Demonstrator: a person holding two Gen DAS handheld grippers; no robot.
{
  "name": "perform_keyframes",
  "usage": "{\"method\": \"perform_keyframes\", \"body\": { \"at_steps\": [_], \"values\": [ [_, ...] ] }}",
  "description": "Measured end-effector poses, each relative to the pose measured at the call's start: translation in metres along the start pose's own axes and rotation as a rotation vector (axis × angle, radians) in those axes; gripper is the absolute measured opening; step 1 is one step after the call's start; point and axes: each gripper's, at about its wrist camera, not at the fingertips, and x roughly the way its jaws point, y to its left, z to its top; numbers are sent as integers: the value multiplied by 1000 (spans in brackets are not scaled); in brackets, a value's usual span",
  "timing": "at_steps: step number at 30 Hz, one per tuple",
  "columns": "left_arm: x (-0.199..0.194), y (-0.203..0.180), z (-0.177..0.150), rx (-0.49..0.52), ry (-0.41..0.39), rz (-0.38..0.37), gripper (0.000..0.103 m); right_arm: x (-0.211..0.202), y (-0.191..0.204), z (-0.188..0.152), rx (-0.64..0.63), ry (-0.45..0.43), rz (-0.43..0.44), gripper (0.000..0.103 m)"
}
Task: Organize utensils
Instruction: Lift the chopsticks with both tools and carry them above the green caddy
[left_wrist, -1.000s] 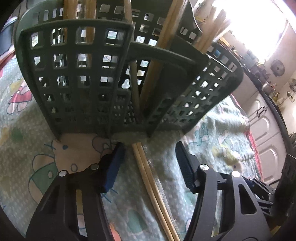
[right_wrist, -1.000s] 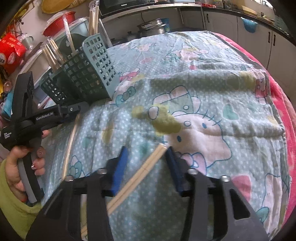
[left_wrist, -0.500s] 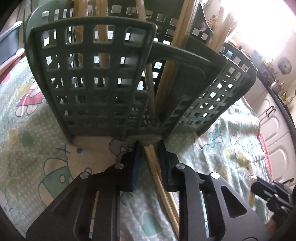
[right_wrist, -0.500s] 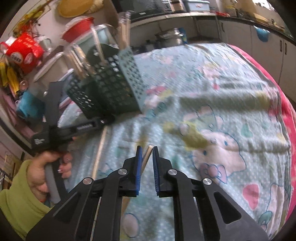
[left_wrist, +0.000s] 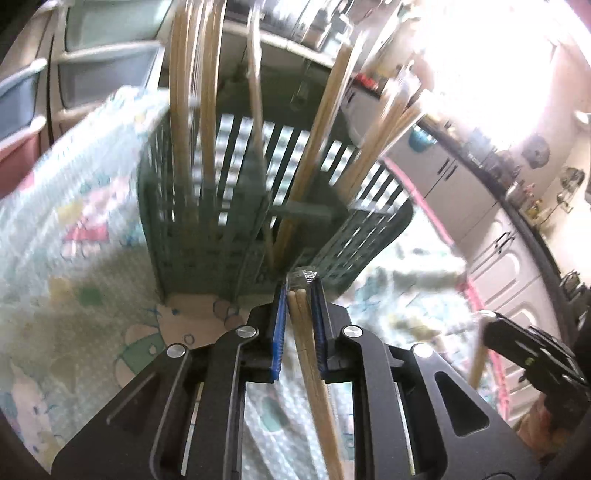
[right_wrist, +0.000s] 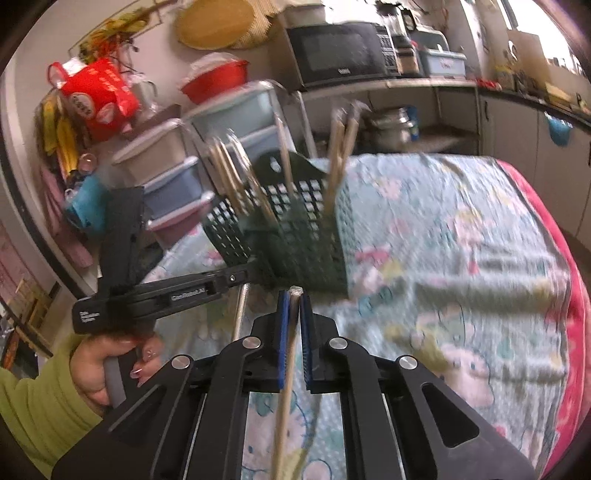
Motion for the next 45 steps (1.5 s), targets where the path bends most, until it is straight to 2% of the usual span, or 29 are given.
{"method": "perform_keyframes", "body": {
  "at_steps": [5,15,25,45],
  "values": [
    [-35,-5,17,21,-85,-26,8,-9,12,17,-41,-52,17,6],
    [-66,-34,42,77,-199,-57,7,-25,28,41,-89,-134,28,6],
    [-92,-54,61,136,-267,-45,7,-36,39,63,-116,-208,35,6],
    [-125,-57,115,157,-422,22,7,-54,40,112,-130,-371,11,6]
  ]
}}
